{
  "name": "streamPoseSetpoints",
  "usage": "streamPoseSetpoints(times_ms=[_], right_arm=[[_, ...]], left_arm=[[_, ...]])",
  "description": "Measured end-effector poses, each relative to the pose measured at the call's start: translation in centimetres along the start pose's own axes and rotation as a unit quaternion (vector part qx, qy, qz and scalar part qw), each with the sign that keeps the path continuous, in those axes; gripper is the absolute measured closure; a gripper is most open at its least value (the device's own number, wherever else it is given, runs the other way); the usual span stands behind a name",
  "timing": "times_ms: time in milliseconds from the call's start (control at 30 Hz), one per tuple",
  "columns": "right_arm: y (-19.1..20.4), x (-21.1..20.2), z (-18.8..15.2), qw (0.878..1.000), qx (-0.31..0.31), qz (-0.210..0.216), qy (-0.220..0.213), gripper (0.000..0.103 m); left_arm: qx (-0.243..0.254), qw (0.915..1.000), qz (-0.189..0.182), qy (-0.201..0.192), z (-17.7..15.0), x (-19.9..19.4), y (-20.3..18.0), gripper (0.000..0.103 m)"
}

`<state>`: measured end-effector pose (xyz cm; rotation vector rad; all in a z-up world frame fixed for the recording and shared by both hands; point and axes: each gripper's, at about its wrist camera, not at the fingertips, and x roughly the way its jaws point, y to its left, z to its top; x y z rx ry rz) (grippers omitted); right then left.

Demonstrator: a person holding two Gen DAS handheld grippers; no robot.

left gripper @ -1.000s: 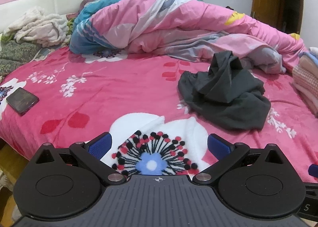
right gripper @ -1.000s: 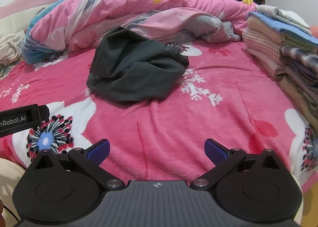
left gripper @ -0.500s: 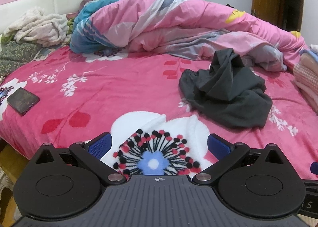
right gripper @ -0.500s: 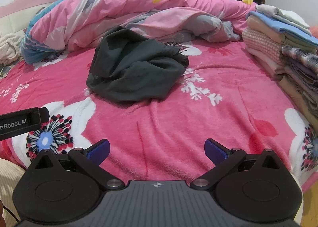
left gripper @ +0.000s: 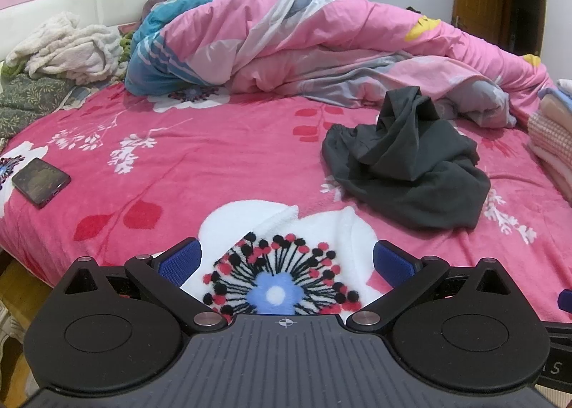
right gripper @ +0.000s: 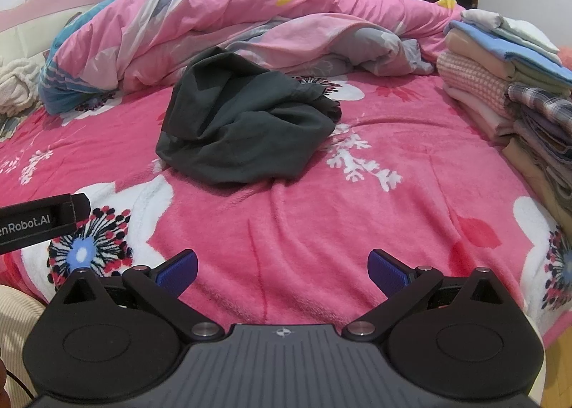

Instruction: Fold clothes

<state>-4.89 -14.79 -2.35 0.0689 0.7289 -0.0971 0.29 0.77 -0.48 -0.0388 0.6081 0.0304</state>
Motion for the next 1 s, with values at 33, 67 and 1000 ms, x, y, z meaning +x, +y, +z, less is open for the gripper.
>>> streamPoseSetpoints(times_ms=[33, 67, 1000], right_arm=[[0.0, 0.0, 0.0, 1.0, 0.0, 0.0, 0.0, 0.0], [0.0, 0.1, 0.1, 1.0, -0.001, 0.001, 0.001, 0.0], [-0.3, 4.6, 3.1, 1.0, -0.005, 0.002, 0.003, 0.0]], left_arm=[[0.0, 1.0, 0.0, 0.0, 0.0, 0.0, 0.0, 0.0], [0.001, 1.0, 0.0, 0.0, 0.0, 0.1, 0.0, 0.0], [0.013, 0.9997, -0.02, -0.002, 2.3, 4.3, -1.8, 0.0]])
